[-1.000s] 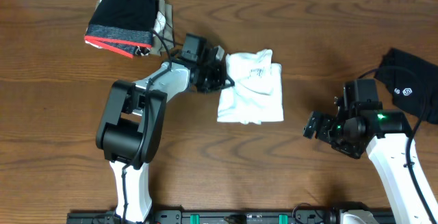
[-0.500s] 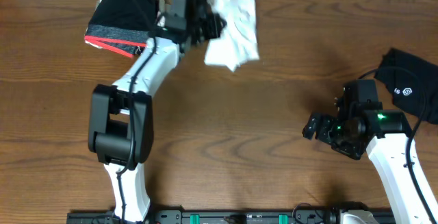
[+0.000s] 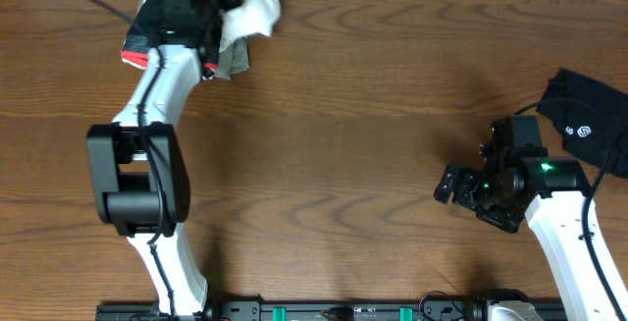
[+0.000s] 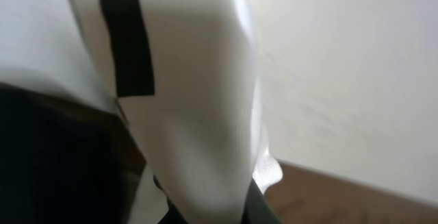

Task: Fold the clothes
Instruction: 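Carry the shirt with the left gripper onto the clothes stack, then lower the shirt onto the stack and press it down with the left gripper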

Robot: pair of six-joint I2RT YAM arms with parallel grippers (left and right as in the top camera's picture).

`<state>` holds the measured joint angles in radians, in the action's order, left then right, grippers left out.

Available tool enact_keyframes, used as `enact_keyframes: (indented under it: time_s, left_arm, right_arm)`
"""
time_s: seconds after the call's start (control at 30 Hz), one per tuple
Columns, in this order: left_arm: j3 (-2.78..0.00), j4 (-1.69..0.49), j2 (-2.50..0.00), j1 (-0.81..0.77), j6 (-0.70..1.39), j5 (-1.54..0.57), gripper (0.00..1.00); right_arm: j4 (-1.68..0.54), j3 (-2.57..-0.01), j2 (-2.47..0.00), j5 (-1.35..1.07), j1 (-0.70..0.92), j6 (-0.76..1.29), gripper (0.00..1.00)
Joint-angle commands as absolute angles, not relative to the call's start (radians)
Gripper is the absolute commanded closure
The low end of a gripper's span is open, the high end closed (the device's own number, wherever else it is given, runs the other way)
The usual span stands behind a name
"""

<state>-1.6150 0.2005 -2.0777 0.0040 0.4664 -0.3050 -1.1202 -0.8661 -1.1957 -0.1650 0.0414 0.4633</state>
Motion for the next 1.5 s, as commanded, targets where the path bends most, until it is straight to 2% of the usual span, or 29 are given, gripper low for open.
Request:
enact_keyframes:
  time_s: [0.0,0.27,0.4,0.5,0.83,1.47]
  left_arm:
    - [-1.639,0.228,-2.033,0.047,0.587,-0.275,0.94]
    - [-1.639,0.186,-2.033,0.100,0.688,-0.159,0.94]
    - [-1.639,0.120,-2.033,0.113,0.779,-0.142,0.94]
    - [-1.639,0.047,-2.029,0.116,0.839,-0.052,0.94]
    - [-1.639,-0.056,-2.027,0.142,0.862,0.074,0.94]
    - [-1.639,-0.191,-1.926,0.163,0.841,0.081,0.94]
  right_arm:
    - [-1.118,-0.859,-1.196,-0.169,0.039,0.456,0.01]
    - [-1.125,-0.859,-1.196,-0.170,0.039,0.456,0.01]
    - [-1.123,-0.859,-1.196,-0.170,0.039,0.456,0.01]
    - [-1.122,-0.859,-1.196,-0.170,0.039,0.456,0.01]
    - [-1.134,-0.859,-1.196,-0.170,0.039,0.456,0.01]
    - [-1.134,-0.859,-1.196,-0.170,0.039,0.455,0.01]
